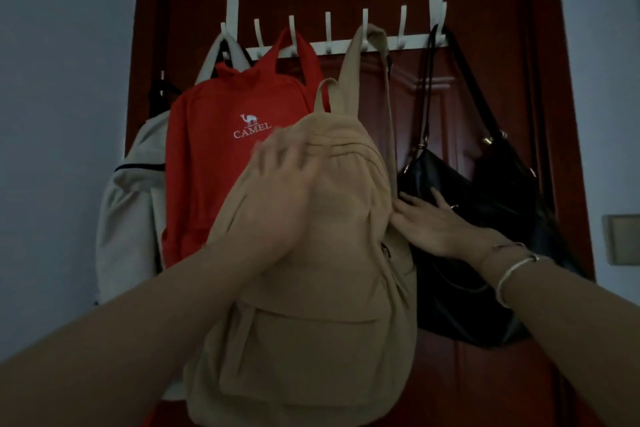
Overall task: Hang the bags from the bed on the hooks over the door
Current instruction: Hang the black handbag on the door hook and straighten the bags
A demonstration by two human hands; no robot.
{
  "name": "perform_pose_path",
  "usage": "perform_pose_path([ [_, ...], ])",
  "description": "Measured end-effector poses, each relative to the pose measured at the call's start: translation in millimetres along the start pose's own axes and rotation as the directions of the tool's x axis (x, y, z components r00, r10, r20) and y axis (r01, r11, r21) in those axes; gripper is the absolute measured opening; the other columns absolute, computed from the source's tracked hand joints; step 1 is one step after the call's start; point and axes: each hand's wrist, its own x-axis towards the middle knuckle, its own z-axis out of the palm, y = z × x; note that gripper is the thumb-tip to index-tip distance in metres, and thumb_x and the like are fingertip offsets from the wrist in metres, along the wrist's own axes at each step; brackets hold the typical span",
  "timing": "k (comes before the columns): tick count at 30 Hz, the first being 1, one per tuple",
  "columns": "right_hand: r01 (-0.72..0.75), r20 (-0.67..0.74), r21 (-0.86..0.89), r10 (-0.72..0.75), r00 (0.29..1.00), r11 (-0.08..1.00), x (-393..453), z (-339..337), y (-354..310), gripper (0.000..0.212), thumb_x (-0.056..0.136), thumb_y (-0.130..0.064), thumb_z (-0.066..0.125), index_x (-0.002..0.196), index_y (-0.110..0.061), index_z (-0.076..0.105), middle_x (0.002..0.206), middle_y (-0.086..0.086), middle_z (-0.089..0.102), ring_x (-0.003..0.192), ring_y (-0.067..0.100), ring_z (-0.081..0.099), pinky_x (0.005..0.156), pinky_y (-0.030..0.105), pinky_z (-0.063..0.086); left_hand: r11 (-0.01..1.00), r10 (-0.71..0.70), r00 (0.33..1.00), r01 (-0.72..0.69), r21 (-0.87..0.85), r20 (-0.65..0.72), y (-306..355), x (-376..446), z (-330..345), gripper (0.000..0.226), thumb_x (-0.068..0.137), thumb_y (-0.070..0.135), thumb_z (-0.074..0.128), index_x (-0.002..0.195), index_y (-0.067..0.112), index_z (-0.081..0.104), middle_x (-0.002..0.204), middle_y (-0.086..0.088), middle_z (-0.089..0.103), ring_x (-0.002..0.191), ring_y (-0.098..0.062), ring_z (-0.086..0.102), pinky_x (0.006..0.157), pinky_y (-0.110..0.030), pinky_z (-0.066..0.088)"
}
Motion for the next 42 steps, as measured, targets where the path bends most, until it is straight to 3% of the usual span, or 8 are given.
perform_pose_path([
  [2,0.071,0.028,-0.23,-0.066,0.997,0.971,-6.9,1.2,12.4,0.065,0.086,-0.044,0.025,0.147,-0.025,0.012,0.154,0.003,0.031,0.146,0.016,0.013,0.115,0.05,-0.009,0.974,0.213,0.974,-0.218,0.059,0.08,17.4,-23.0,0.5,0.046,0.094,0.039,0.026,0.127,0.026,0.055,0.14,-0.007,0.053,0.134,-0.027,0.036,0.113,-0.043,0.028],
  [3,0.096,0.025,-0.311,-0.093,0.995,0.945,-10.5,0.7,16.0,0.07,0.083,-0.035,0.038,0.146,-0.021,0.012,0.149,0.006,0.039,0.144,0.018,0.018,0.116,0.049,-0.006,0.867,0.495,0.86,-0.479,-0.139,0.125,29.2,-36.8,26.1,0.053,0.09,0.053,0.03,0.137,0.032,0.042,0.152,-0.003,0.036,0.143,-0.027,0.023,0.116,-0.052,0.017],
  [5,0.146,-0.014,-0.419,-0.167,0.986,0.896,-17.1,-1.1,16.8,0.076,0.074,-0.019,0.051,0.142,-0.016,0.019,0.132,0.007,0.055,0.135,0.023,0.034,0.117,0.048,0.0,0.745,0.663,0.614,-0.483,-0.459,0.429,36.1,-60.1,33.7,0.084,0.075,0.076,0.038,0.146,0.041,0.01,0.162,0.004,0.001,0.147,-0.033,-0.007,0.111,-0.064,-0.006],
  [12,0.165,-0.406,-0.156,-0.216,0.888,0.974,-48.9,-14.5,36.9,0.034,0.06,0.012,0.044,0.083,-0.009,0.056,0.079,0.011,0.059,0.093,0.028,0.051,0.082,0.025,0.035,0.866,0.499,0.743,-0.449,-0.222,0.446,27.3,-58.2,79.8,0.098,0.074,0.074,0.044,0.145,0.041,-0.013,0.159,0.009,-0.018,0.145,-0.034,-0.02,0.107,-0.071,-0.002],
  [18,0.198,-0.494,-0.01,-0.178,0.851,0.98,-67.9,-35.9,57.3,0.038,0.061,0.017,0.04,0.049,-0.018,0.036,0.06,0.006,0.049,0.078,0.021,0.047,0.066,0.035,0.043,0.882,0.462,0.805,-0.461,-0.097,0.372,43.9,-66.7,98.4,0.086,0.083,0.066,0.037,0.147,0.036,-0.011,0.159,0.002,-0.022,0.144,-0.039,-0.02,0.109,-0.069,0.0],
  [29,0.32,-0.544,0.12,-0.207,0.813,0.94,-66.9,-28.7,52.7,0.035,0.056,0.017,0.037,0.053,-0.018,0.045,0.06,-0.01,0.042,0.075,0.013,0.045,0.067,0.014,0.035,0.67,0.736,0.6,-0.578,-0.466,0.313,121.6,-68.2,106.6,0.069,0.09,0.027,0.049,0.149,0.031,0.014,0.162,0.001,-0.002,0.148,-0.03,0.003,0.118,-0.053,0.011],
  [38,0.323,-0.357,0.052,-0.285,0.89,0.945,-29.2,5.0,21.9,0.035,0.057,0.009,0.04,0.079,-0.011,0.059,0.088,0.006,0.058,0.105,0.025,0.049,0.103,0.033,0.031,0.517,0.644,0.765,-0.404,-0.755,0.032,60.9,-47.3,52.1,0.05,0.076,-0.004,0.042,0.125,0.001,0.054,0.129,-0.02,0.055,0.123,-0.029,0.051,0.106,-0.033,0.037],
  [42,0.204,-0.521,0.008,-0.17,0.837,0.979,-17.6,-4.7,-8.7,0.033,0.059,0.003,0.041,0.082,-0.019,0.052,0.087,-0.003,0.053,0.105,0.022,0.046,0.113,0.04,0.014,0.441,0.542,0.827,-0.431,-0.787,-0.15,34.7,-39.5,29.8,0.042,0.071,-0.006,0.037,0.103,0.001,0.064,0.097,-0.01,0.066,0.093,-0.02,0.062,0.087,-0.028,0.048],
])
